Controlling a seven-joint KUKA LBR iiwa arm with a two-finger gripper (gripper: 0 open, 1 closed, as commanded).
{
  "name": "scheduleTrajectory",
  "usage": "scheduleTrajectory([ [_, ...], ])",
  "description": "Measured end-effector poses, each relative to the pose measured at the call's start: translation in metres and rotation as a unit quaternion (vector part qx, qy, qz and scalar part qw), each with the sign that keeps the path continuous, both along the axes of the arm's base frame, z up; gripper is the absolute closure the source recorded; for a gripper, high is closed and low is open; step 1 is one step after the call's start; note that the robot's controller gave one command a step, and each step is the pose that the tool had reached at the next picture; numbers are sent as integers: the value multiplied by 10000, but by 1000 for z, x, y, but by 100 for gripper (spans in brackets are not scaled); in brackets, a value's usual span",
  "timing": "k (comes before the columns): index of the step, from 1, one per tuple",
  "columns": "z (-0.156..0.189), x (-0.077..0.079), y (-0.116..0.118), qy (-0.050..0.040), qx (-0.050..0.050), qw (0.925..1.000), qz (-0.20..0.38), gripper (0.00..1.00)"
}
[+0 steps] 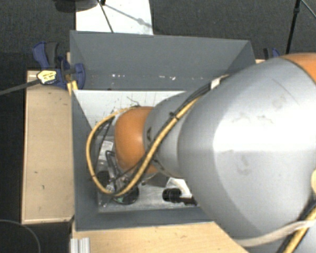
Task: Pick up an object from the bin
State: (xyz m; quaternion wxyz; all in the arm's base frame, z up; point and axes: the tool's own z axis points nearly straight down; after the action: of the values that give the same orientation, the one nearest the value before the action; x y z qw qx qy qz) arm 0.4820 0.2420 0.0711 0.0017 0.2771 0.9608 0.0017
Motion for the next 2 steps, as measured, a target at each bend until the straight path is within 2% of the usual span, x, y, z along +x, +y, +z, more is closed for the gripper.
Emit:
scheduleTrajectory([
  [1,1,1,0,-11,5,10000,-9,100],
  [2,55,2,0,1,0,10000,11,100],
])
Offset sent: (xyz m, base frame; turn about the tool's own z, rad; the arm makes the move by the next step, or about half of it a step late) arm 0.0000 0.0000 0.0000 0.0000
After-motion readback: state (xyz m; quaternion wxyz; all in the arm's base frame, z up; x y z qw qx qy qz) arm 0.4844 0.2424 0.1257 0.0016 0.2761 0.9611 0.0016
